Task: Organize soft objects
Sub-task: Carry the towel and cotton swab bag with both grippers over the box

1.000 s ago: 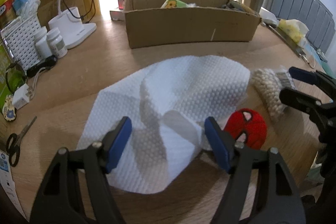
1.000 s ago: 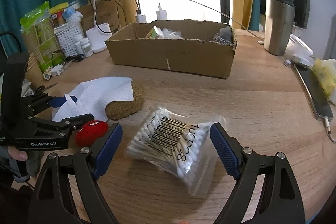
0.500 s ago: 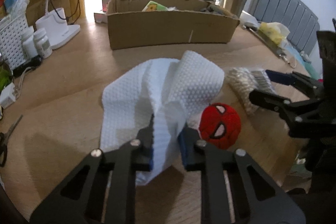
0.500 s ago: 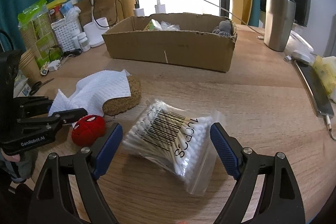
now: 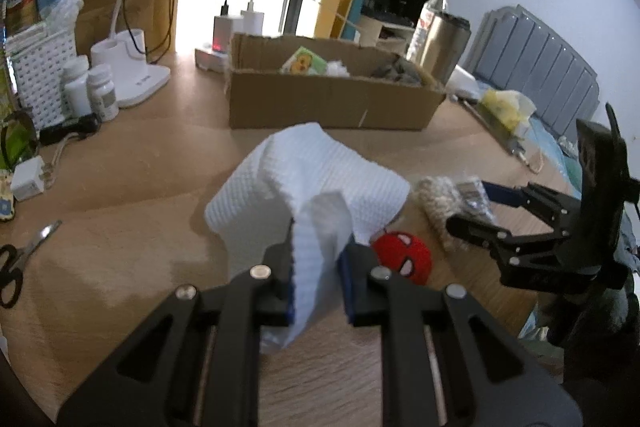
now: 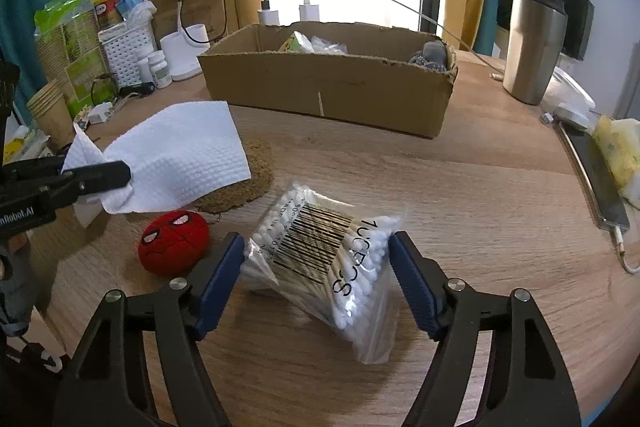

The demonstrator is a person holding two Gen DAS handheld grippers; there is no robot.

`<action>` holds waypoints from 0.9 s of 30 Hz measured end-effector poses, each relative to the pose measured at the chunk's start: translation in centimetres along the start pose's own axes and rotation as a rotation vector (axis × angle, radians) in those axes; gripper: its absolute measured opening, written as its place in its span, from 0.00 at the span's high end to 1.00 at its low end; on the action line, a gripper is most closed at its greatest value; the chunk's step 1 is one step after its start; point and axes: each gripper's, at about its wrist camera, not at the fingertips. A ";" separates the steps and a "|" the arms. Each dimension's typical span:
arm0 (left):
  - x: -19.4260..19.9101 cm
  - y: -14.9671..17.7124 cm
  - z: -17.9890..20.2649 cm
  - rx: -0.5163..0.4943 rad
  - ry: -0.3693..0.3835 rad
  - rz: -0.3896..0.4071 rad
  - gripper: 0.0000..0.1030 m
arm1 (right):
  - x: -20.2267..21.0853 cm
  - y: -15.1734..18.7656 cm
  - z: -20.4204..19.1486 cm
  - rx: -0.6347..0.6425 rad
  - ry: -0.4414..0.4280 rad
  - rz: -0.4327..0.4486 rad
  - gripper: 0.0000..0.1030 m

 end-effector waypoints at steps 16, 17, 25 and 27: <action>2.6 -3.2 -0.1 0.006 0.000 0.093 0.84 | 3.0 -2.7 0.4 0.017 0.013 0.078 0.26; 2.8 -3.5 -0.1 0.002 -0.002 0.101 0.84 | 3.1 -2.9 0.5 0.017 0.013 0.082 0.26; 3.8 -5.4 0.1 -0.015 -0.002 0.149 0.84 | 3.8 -4.4 0.7 0.026 0.012 0.116 0.26; 4.0 -6.0 0.2 -0.021 0.001 0.161 0.84 | 3.9 -4.8 0.7 0.030 0.009 0.124 0.26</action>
Point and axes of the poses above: each gripper's, at about its wrist camera, not at the fingertips, and x roughly against the way its jaws point, z to its right, y to its underside, and after that the axes turned 6 degrees about z, right-handed
